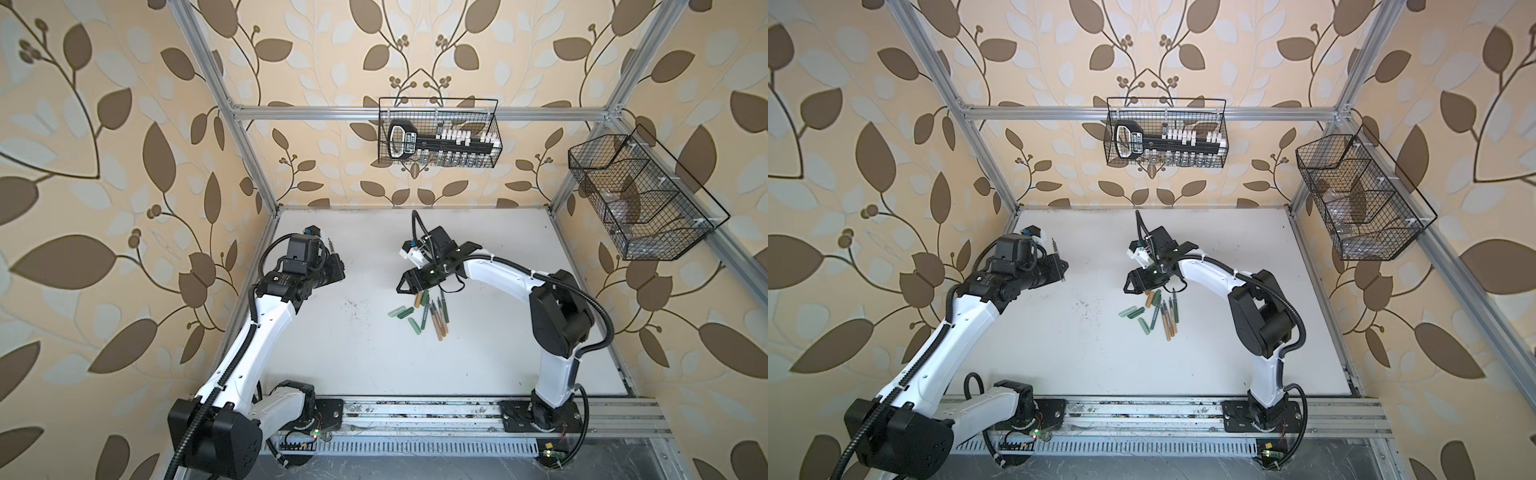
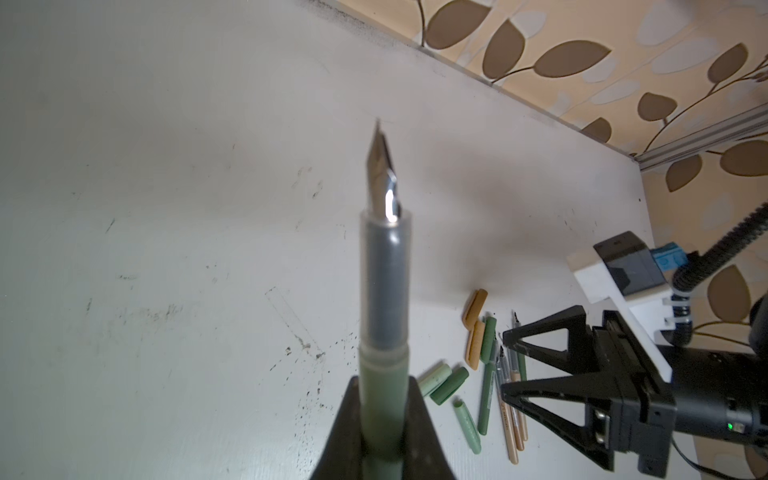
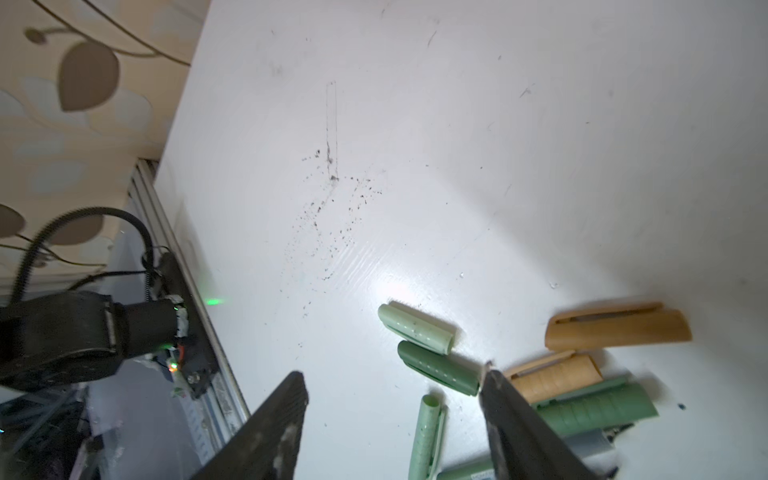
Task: Insert the pens into the pen caps
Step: 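Lower the right gripper to the caps and grasp a light green cap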
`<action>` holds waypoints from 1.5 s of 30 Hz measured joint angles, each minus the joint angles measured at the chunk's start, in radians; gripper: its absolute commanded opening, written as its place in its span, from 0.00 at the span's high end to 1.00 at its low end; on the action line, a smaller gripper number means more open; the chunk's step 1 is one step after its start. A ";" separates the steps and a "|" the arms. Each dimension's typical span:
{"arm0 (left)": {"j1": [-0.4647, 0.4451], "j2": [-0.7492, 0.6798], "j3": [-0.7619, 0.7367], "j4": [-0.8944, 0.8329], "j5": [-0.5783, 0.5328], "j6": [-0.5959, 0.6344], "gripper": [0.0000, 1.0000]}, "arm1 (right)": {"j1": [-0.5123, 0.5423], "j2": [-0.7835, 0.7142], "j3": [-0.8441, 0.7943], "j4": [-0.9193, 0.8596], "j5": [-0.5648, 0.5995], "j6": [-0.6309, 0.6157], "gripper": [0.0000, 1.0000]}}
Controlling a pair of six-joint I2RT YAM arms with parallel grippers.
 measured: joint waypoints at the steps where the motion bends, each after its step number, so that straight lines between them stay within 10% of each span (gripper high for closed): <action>1: 0.000 -0.018 -0.013 -0.005 -0.008 0.000 1.00 | 0.017 0.018 0.025 -0.027 0.018 -0.037 0.34; 14: 0.028 -0.187 -0.040 -0.084 -0.151 0.000 1.00 | 0.131 0.144 0.149 -0.185 0.206 -0.334 0.42; 45: 0.032 -0.209 -0.040 -0.132 -0.232 0.016 1.00 | 0.219 0.274 0.224 -0.206 0.431 -0.399 0.84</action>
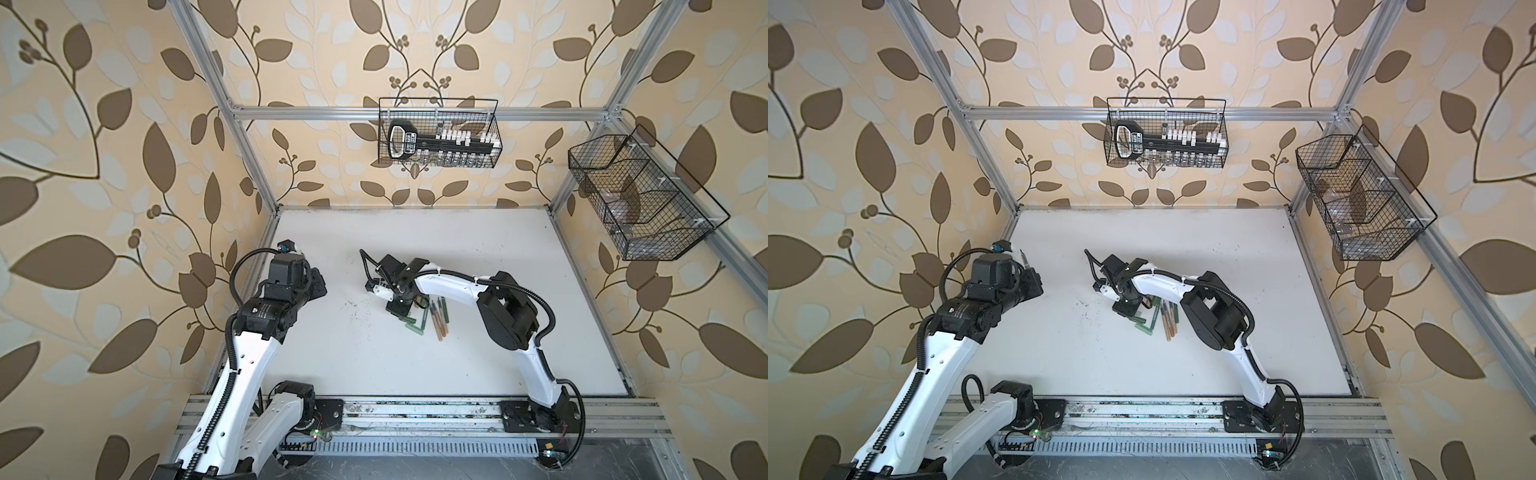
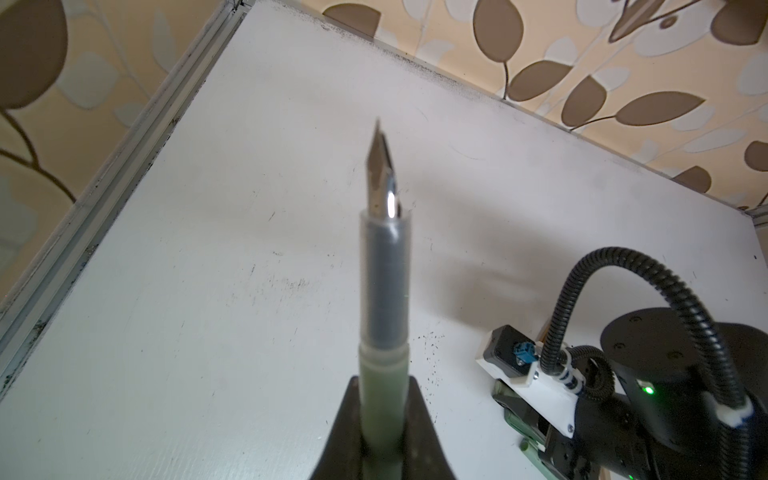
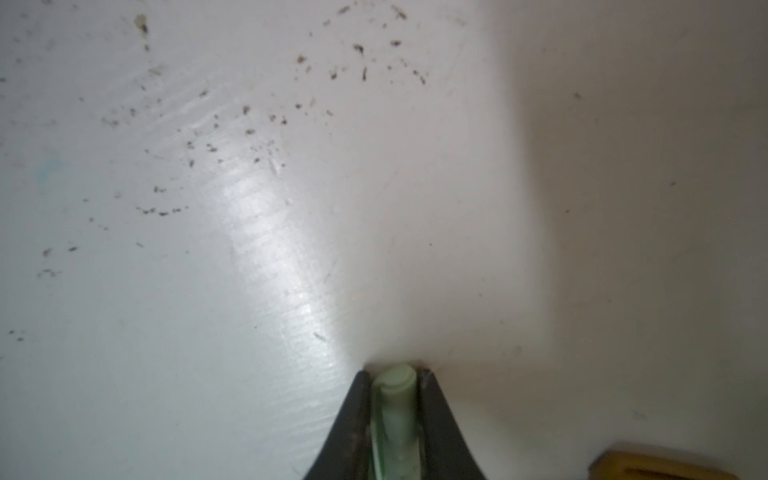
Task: Insert the pens into the pen caps
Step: 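Lower the right gripper to the caps and grasp a light green cap, then lift the cap with the right gripper and bring it above the pen nib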
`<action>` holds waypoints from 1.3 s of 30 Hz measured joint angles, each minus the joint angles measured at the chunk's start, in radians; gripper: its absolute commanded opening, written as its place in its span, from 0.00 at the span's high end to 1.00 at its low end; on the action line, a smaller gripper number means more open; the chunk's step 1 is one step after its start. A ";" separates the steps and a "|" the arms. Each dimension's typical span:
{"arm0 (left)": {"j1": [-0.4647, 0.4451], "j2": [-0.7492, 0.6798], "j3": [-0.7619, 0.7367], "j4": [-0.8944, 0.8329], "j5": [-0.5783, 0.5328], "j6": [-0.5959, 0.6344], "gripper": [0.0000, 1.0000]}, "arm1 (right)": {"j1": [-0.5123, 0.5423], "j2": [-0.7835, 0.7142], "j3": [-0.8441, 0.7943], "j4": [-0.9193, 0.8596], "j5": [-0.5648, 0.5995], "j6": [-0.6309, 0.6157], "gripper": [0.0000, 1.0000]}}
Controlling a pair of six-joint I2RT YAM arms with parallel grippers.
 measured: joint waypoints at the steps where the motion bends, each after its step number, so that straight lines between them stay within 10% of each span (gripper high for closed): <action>1: 0.000 0.000 0.000 0.000 0.000 0.000 1.00 | 0.000 0.002 0.003 -0.002 0.003 0.000 0.84; 11: 0.000 0.000 0.000 0.009 0.062 0.000 1.00 | -0.014 0.039 0.076 -0.020 0.014 0.012 0.92; 20: 0.000 -0.001 -0.104 0.196 0.349 0.007 1.00 | -0.115 0.004 0.079 0.011 -0.048 0.096 0.93; 27: -0.027 0.093 -0.173 0.372 0.545 -0.010 1.00 | -0.262 -0.270 -0.138 0.181 -0.184 0.304 0.93; 39: -0.325 0.413 -0.109 0.551 0.686 0.006 1.00 | -0.433 -0.558 -0.512 0.560 -0.334 0.780 0.92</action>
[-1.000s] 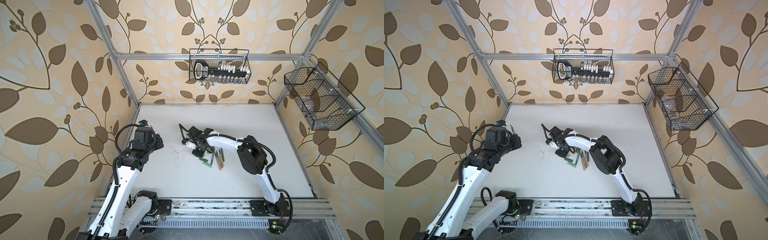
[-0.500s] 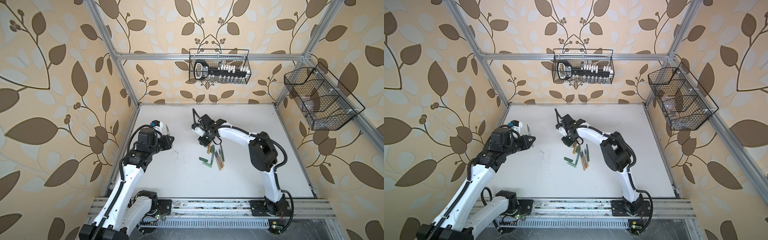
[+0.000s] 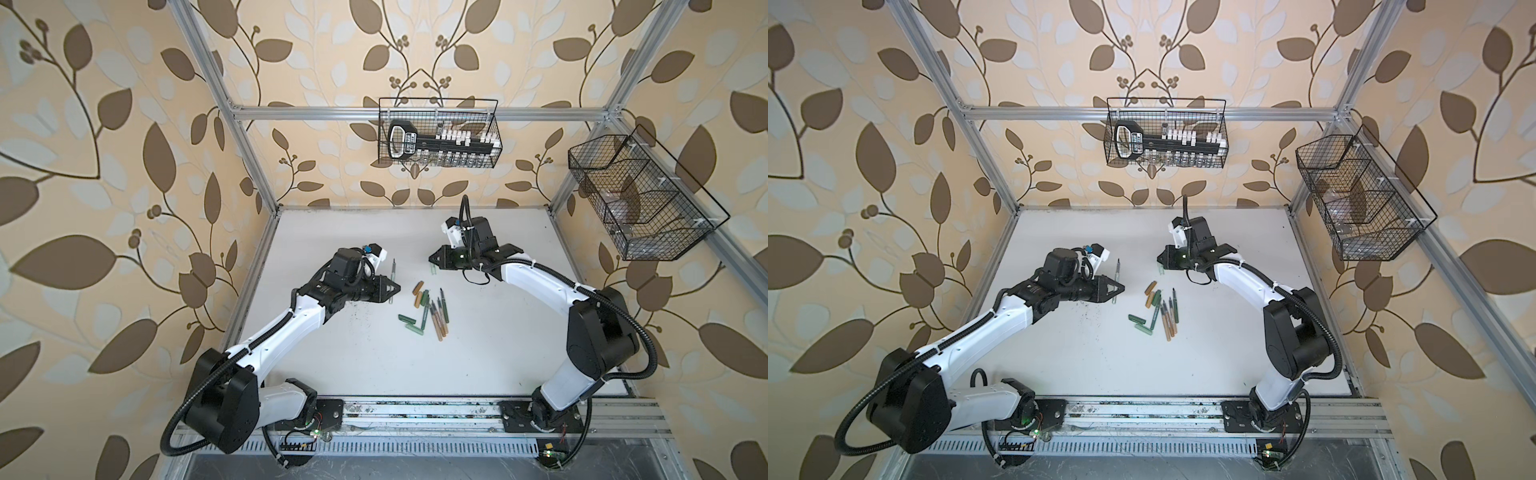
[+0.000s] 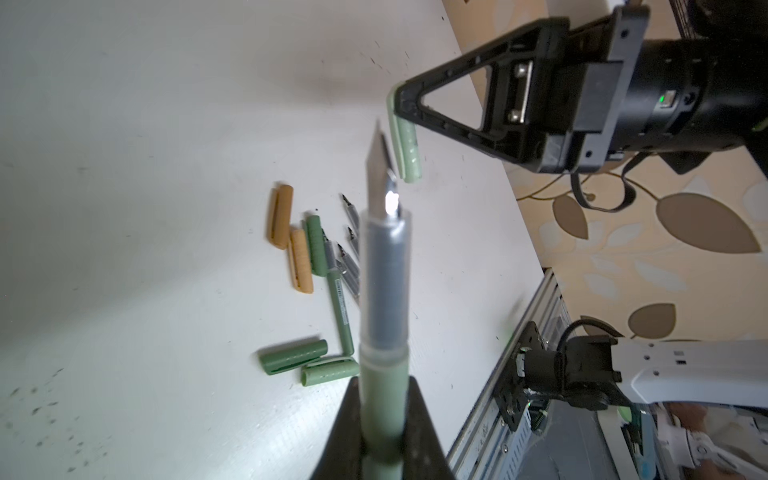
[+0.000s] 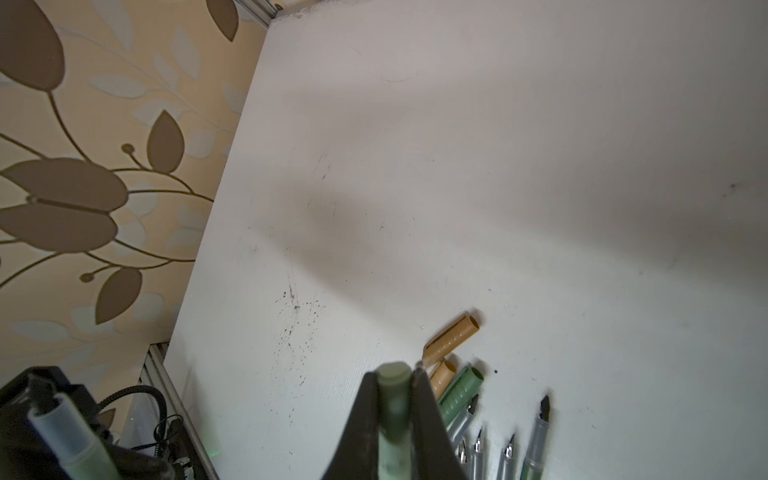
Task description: Insert the pens into the pen caps
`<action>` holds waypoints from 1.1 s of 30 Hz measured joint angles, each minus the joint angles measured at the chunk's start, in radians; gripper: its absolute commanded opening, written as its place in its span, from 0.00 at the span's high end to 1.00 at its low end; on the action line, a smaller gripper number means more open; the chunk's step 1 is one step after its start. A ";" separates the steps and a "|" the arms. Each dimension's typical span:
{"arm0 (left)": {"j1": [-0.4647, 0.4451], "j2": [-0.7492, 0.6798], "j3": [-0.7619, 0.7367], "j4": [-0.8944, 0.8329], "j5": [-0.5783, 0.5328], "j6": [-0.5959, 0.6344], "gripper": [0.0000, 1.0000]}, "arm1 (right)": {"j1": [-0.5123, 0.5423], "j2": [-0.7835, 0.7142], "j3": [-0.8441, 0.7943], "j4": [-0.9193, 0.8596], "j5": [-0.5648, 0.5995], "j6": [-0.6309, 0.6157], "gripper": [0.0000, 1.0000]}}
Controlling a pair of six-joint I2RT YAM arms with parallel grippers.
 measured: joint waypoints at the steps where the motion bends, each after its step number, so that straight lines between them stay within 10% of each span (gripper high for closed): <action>1: -0.012 0.024 0.015 0.010 0.009 0.001 1.00 | -0.001 -0.009 -0.015 0.013 -0.001 0.029 0.92; 33: -0.097 0.270 0.125 0.120 0.257 -0.014 1.00 | -0.013 -0.160 -0.153 0.349 0.013 0.437 0.92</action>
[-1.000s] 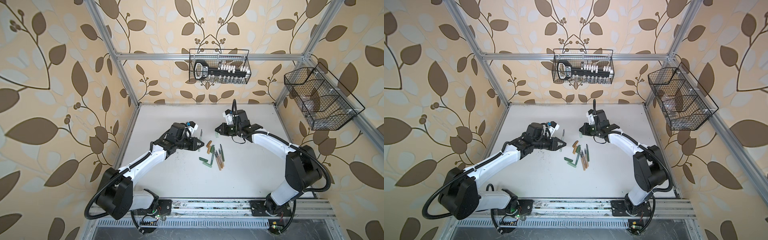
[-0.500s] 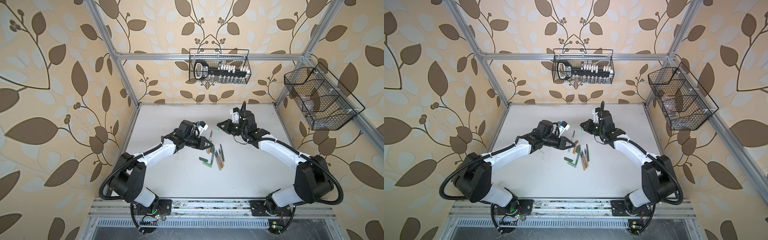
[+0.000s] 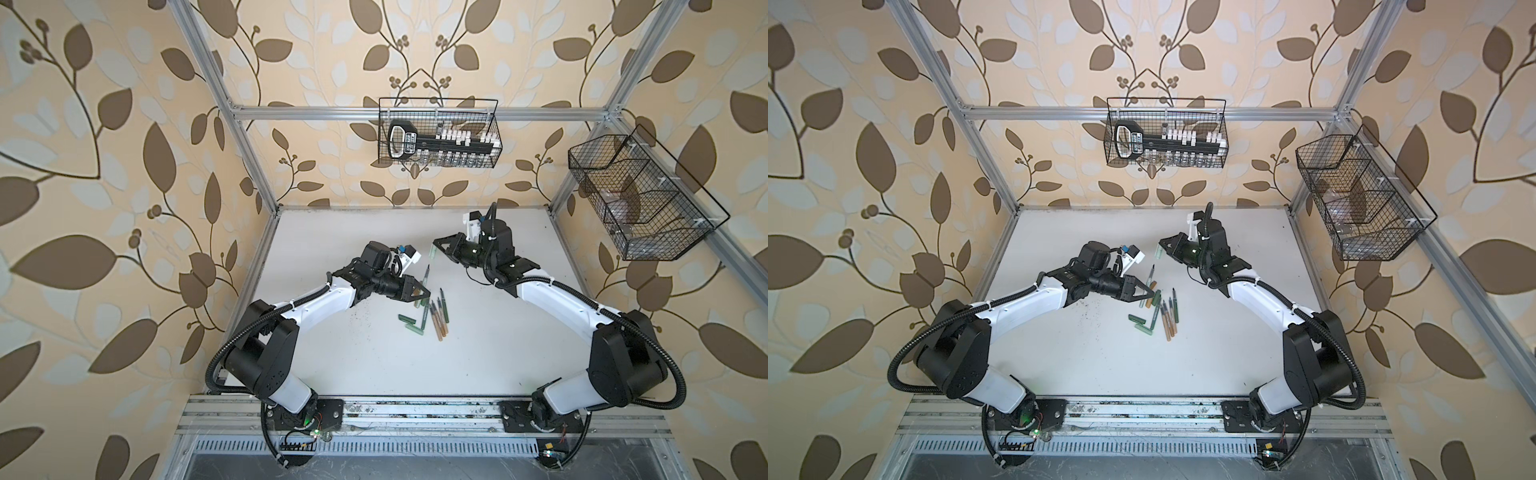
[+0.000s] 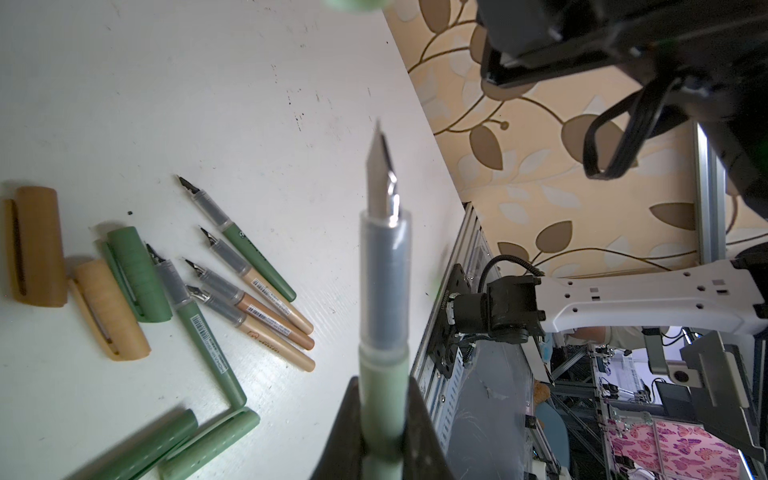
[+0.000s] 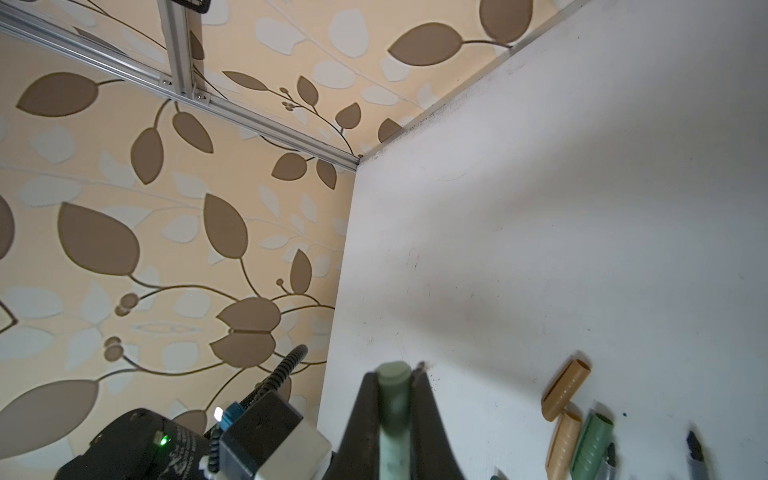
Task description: Insert the pens into the pen caps
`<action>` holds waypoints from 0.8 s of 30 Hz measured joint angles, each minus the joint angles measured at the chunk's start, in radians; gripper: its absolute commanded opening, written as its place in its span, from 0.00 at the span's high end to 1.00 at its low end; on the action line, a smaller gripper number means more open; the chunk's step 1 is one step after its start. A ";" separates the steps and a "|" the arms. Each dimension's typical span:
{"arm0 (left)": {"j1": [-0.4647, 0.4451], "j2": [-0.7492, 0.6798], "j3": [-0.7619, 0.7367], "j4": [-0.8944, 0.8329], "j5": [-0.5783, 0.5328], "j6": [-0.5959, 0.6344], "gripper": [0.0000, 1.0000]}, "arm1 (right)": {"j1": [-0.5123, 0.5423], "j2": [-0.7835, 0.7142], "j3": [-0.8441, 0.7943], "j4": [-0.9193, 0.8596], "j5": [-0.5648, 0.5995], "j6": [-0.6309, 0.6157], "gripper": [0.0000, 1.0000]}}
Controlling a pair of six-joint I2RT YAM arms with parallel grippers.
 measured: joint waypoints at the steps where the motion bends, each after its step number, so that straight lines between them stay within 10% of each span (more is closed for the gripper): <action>1: 0.000 0.001 0.000 -0.003 0.000 0.000 1.00 | 0.000 0.000 0.000 0.006 -0.004 0.001 0.92; 24: 0.000 0.014 0.011 0.005 -0.003 0.000 1.00 | 0.029 0.025 0.012 -0.014 -0.037 -0.046 0.92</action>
